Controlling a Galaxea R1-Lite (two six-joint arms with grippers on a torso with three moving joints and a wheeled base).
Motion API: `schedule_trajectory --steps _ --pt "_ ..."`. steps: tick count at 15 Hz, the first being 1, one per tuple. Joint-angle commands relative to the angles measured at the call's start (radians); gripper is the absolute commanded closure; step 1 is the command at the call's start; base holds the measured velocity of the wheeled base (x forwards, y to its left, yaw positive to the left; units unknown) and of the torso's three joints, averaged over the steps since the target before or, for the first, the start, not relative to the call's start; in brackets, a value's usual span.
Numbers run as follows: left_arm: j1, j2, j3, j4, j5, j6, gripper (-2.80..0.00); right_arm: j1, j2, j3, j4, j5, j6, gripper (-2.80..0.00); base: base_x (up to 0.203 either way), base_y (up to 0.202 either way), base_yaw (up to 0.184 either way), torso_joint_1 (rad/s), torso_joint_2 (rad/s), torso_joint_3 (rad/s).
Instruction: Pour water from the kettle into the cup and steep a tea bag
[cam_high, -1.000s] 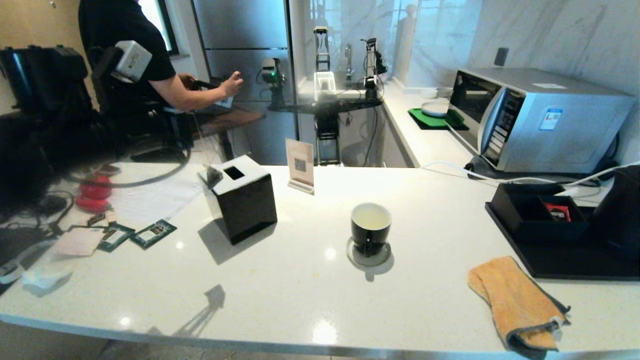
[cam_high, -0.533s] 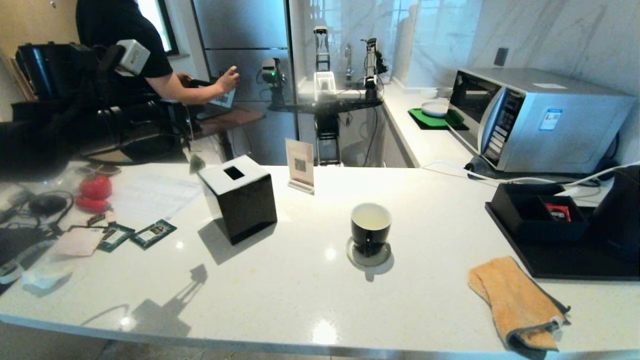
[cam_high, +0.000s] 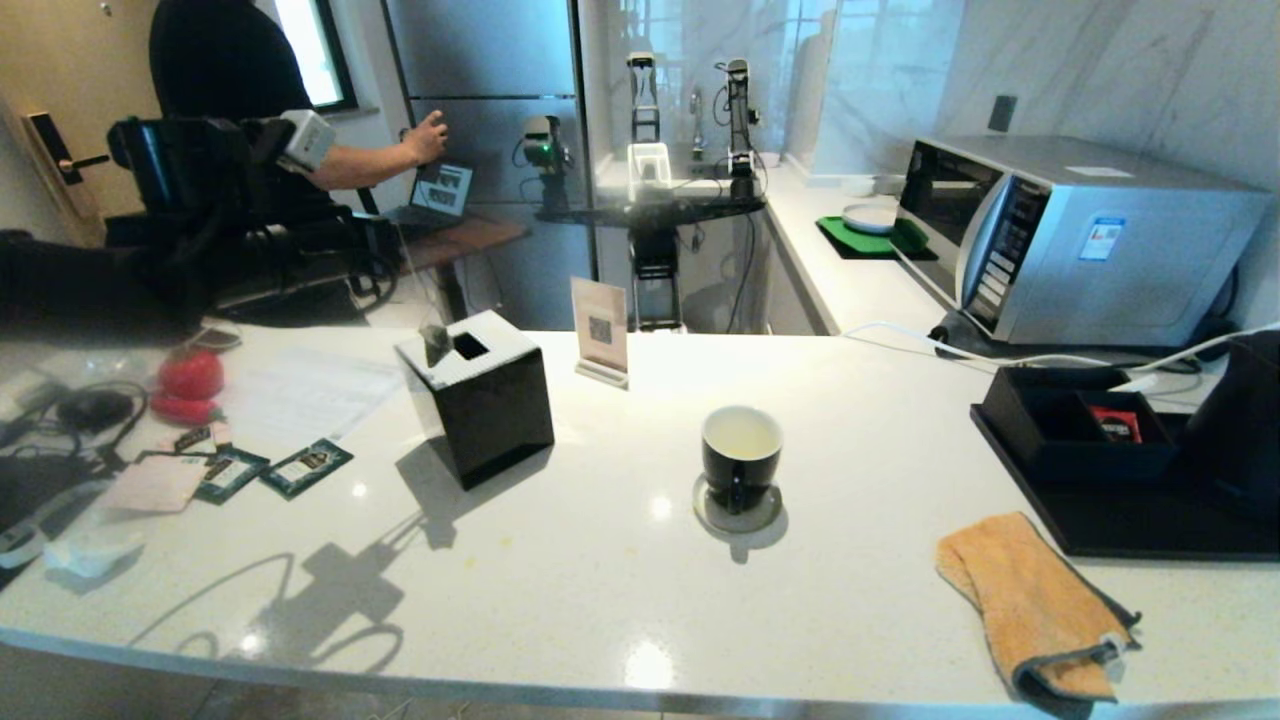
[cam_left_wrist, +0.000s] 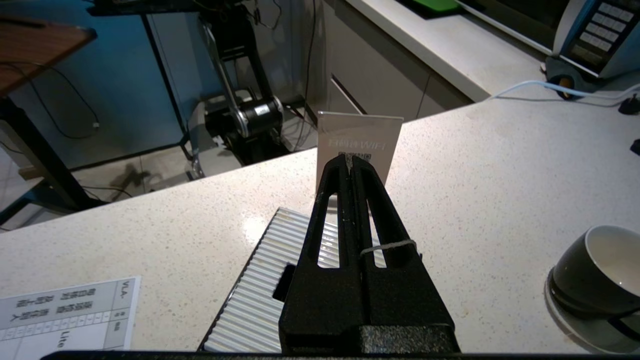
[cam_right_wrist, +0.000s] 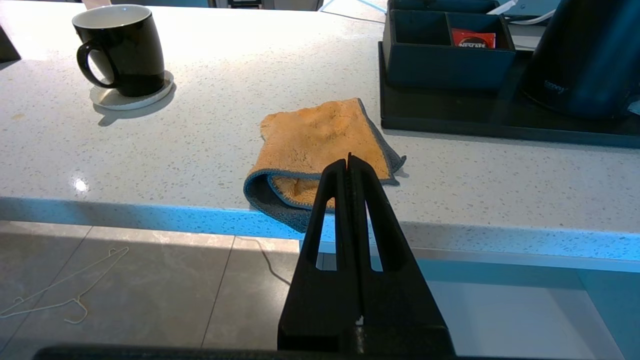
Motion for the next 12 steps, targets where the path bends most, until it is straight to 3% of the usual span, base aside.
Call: schedule_trajectory --steps 1,12 --pt "-0.002 0.057 -0.02 -0.003 -0.007 0.0 0.0 0.0 0.0 0.0 0.0 0.0 0.0 0.0 0.0 0.0 0.0 0.0 0.0 0.0" --pt "-0.058 0.162 -0.134 -0.002 -0.026 -0.001 0.0 0.0 0.0 0.0 0.0 0.0 0.0 0.0 0.0 0.0 0.0 0.0 0.0 0.0"
